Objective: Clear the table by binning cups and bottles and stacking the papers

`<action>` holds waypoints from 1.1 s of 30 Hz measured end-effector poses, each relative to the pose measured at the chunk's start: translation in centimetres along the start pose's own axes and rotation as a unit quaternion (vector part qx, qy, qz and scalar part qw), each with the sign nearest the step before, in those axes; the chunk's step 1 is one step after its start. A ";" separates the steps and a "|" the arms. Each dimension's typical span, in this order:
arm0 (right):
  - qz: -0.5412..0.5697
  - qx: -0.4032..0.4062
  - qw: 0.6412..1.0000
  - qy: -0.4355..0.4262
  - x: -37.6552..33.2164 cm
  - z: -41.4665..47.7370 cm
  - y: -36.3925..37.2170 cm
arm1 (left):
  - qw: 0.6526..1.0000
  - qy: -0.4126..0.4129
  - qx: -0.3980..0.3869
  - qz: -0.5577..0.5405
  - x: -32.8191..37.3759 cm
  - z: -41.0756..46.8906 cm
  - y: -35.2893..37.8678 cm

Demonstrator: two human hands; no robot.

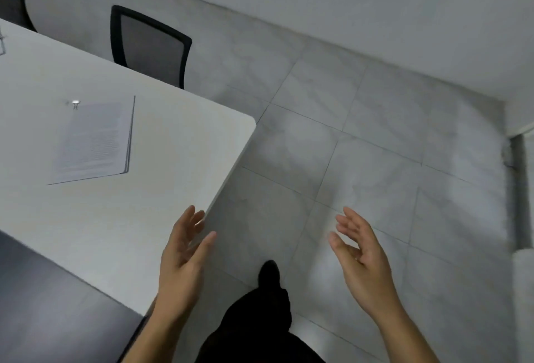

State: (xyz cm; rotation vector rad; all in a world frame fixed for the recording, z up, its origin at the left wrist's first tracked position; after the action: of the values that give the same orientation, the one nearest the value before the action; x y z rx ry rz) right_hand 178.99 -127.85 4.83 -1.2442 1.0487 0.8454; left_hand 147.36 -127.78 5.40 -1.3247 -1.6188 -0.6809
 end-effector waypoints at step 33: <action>0.020 -0.364 0.926 -0.100 -8.6 90.5 20.2 | 0.923 0.004 0.331 -0.194 34.0 57.3 19.7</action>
State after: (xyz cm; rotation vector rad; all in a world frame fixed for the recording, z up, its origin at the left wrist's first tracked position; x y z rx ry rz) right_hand 171.69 -35.04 7.14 -1.7023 0.5971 1.4390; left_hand 148.63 -58.40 8.21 -0.5142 -1.8955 -0.3024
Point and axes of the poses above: each hand's wrist, its own z-axis towards the middle knuckle, its own y-axis out of the palm, x = y × z, the point moved 8 cm from there along z, towards the middle knuckle, and after that the axes turned 13 degrees about -y, right-handed, at the moved point
